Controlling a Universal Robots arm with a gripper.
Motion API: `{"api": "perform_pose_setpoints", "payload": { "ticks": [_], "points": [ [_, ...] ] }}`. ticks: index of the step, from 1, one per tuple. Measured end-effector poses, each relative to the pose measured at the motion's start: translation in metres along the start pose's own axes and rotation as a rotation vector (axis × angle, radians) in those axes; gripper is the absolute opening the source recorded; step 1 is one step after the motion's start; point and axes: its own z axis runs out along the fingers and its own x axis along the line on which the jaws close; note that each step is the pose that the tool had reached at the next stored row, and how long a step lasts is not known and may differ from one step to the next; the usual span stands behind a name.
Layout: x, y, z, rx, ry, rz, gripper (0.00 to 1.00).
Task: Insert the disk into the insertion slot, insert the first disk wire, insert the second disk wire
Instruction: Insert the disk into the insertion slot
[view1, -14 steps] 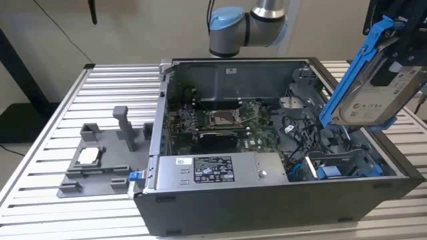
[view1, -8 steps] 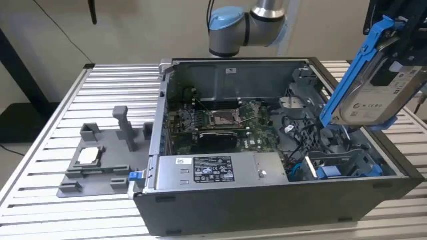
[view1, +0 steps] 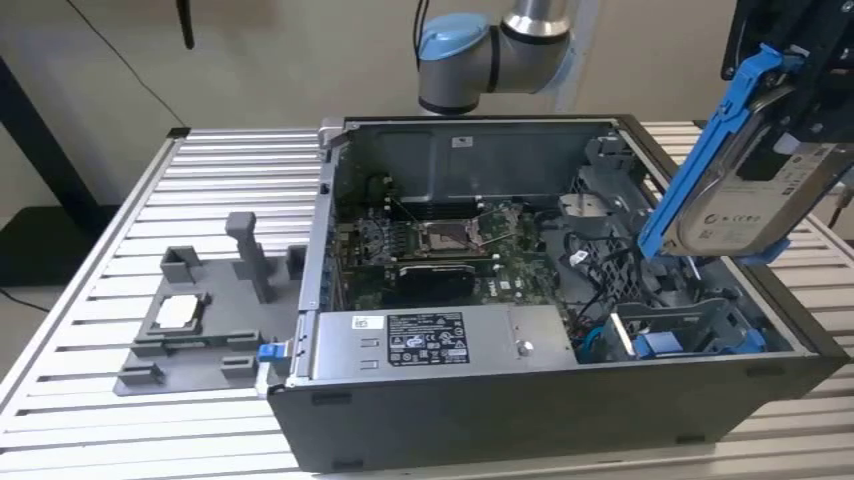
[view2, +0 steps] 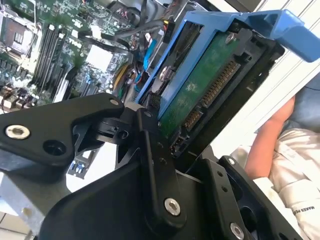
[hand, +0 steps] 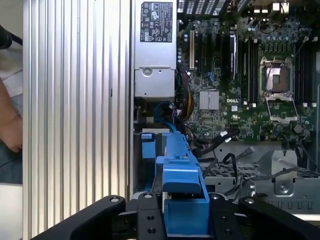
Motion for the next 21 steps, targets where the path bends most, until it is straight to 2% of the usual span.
{"api": "perform_pose_setpoints", "payload": {
  "ticks": [8, 12, 17, 21],
  "points": [
    [0.0004, -0.0005, 0.0095, 0.0007, 0.0054, -0.041, 0.33],
    [0.0005, -0.0003, 0.0101, 0.0008, 0.0052, -0.041, 0.33],
    [0.0016, -0.0007, 0.0178, 0.0026, 0.0058, -0.041, 0.33],
    [0.0062, -0.001, 0.0234, 0.0062, 0.0058, -0.041, 0.33]
  ]
}}
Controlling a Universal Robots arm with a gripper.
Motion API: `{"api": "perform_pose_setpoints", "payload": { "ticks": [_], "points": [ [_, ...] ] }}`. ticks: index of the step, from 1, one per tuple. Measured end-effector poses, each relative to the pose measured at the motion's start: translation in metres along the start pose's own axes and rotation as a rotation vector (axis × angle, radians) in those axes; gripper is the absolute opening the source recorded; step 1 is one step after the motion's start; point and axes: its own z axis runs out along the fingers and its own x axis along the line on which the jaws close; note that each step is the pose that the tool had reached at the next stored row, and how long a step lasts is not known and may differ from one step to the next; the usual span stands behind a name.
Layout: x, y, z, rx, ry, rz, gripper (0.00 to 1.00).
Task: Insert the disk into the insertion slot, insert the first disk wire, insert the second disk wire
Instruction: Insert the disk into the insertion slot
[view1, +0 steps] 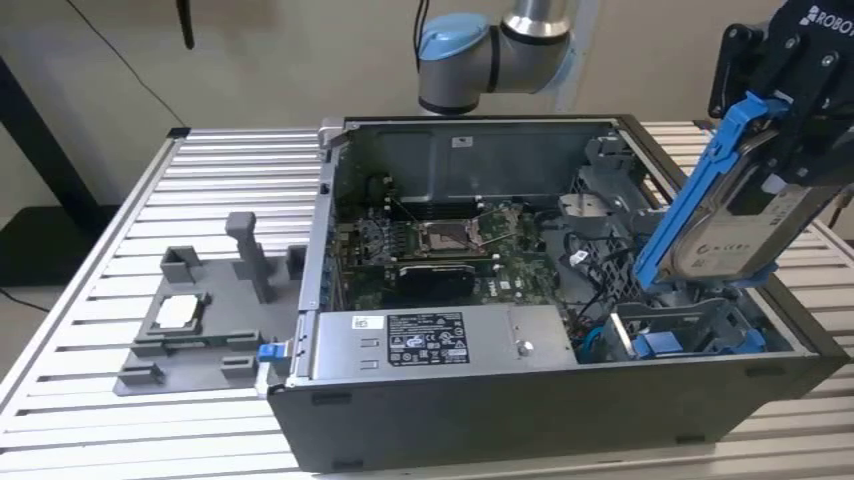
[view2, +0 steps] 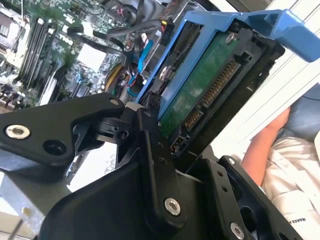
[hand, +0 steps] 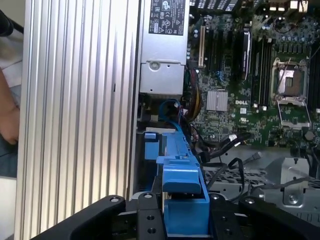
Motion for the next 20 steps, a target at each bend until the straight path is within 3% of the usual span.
{"api": "perform_pose_setpoints", "payload": {
  "ticks": [9, 14, 20],
  "points": [
    [0.0097, 0.0, 0.0088, 0.0119, -0.001, 0.0, 0.33],
    [0.0117, -0.0004, 0.0178, 0.0195, -0.0005, 0.0, 0.33],
    [0.0116, -0.0006, 0.0286, 0.0238, -0.0006, 0.005, 0.33]
  ]
}}
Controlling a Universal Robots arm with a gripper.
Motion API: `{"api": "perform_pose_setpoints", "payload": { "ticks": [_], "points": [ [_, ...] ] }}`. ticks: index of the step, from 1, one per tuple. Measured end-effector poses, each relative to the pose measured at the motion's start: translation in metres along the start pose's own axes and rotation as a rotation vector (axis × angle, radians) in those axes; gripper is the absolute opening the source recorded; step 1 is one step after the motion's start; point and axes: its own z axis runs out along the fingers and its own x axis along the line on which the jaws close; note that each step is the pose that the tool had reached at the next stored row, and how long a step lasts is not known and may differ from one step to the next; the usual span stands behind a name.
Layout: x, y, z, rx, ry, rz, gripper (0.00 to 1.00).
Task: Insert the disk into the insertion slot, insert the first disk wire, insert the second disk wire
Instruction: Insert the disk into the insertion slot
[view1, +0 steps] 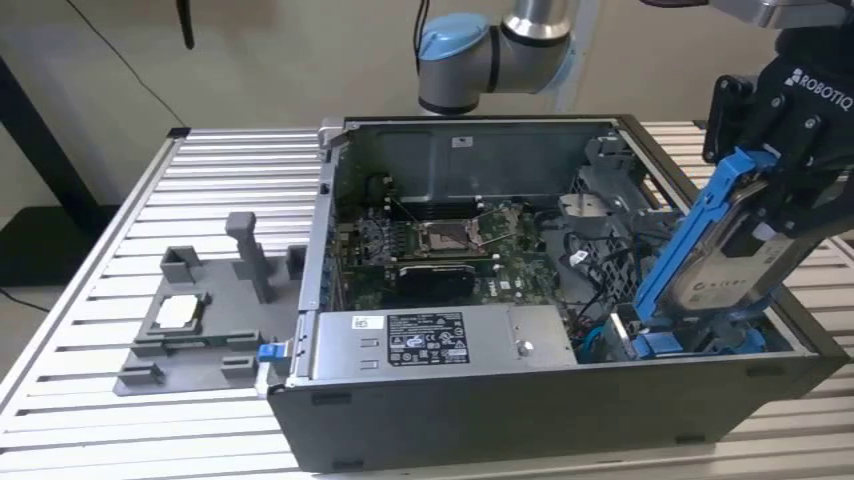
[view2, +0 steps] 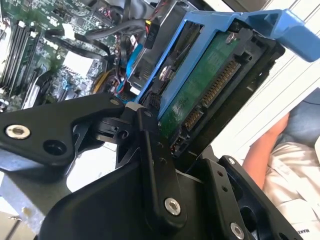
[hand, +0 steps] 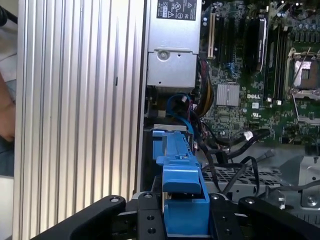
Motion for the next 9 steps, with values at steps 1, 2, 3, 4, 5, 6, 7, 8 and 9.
{"api": "perform_pose_setpoints", "payload": {
  "ticks": [1, 2, 3, 4, 5, 6, 7, 8, 9],
  "points": [
    [0.0, 0.0, 0.0019, 0.0001, 0.0, 0.001, 0.33],
    [-0.0003, -0.0001, 0.0037, 0.0001, 0.0, 0.001, 0.33],
    [-0.0006, -0.0001, 0.0055, 0.0002, 0.0, 0.001, 0.33],
    [-0.0013, -0.0002, 0.0074, 0.0003, 0.0001, 0.001, 0.33],
    [-0.0021, -0.0002, 0.0091, 0.001, 0.0, 0.002, 0.33],
    [-0.0031, -0.0002, 0.0108, 0.0024, 0.0, 0.002, 0.33],
    [-0.0042, -0.0001, 0.0122, 0.0042, 0.0001, 0.002, 0.33],
    [-0.0052, -0.0001, 0.0136, 0.0063, 0.0003, 0.002, 0.33],
    [-0.0057, -0.0001, 0.0154, 0.0087, 0.0003, 0.002, 0.33]
  ]
}}
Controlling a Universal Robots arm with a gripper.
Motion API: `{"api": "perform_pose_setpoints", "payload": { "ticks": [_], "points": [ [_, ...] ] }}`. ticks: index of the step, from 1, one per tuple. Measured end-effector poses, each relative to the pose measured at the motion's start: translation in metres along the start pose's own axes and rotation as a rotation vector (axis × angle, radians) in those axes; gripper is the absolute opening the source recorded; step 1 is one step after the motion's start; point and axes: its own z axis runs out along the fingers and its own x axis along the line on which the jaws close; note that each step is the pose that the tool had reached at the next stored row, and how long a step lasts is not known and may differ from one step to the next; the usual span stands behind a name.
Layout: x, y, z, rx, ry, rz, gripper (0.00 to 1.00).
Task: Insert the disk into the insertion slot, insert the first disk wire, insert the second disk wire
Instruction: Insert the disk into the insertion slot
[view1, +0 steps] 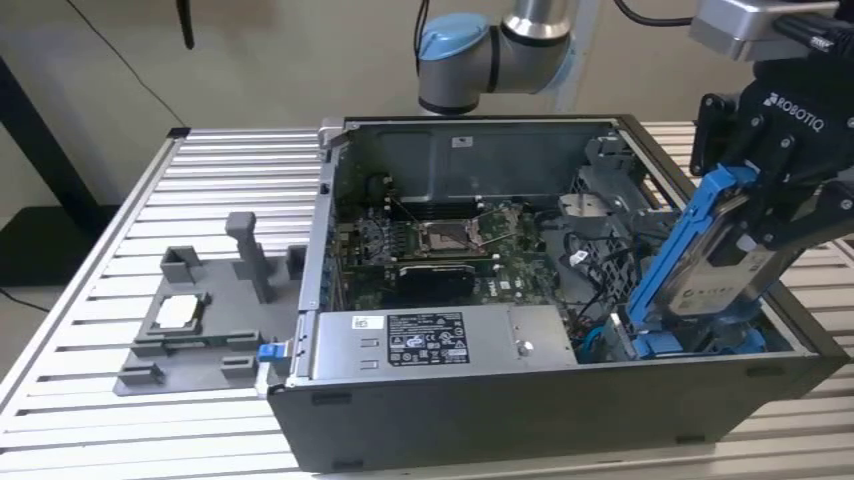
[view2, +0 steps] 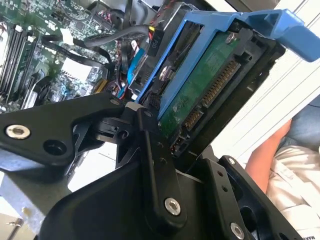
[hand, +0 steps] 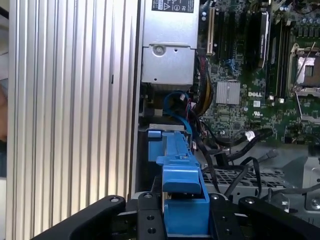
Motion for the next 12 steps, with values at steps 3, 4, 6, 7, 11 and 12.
{"api": "perform_pose_setpoints", "payload": {
  "ticks": [3, 4, 6, 7, 11, 12],
  "points": [
    [-0.0004, 0.0001, 0.0052, 0.0048, 0.0001, 0.0, 0.33],
    [-0.0005, 0.0001, 0.0071, 0.0057, 0.0001, 0.0, 0.33],
    [-0.0008, 0.0002, 0.0104, 0.0078, 0.0004, 0.0, 0.33],
    [-0.0009, 0.0004, 0.0117, 0.0092, 0.0, 0.0, 0.33],
    [-0.0017, 0.0007, 0.0185, 0.0113, -0.0022, 0.0, 0.33],
    [-0.0019, 0.0007, 0.0203, 0.0114, -0.003, 0.0, 0.33]
  ]
}}
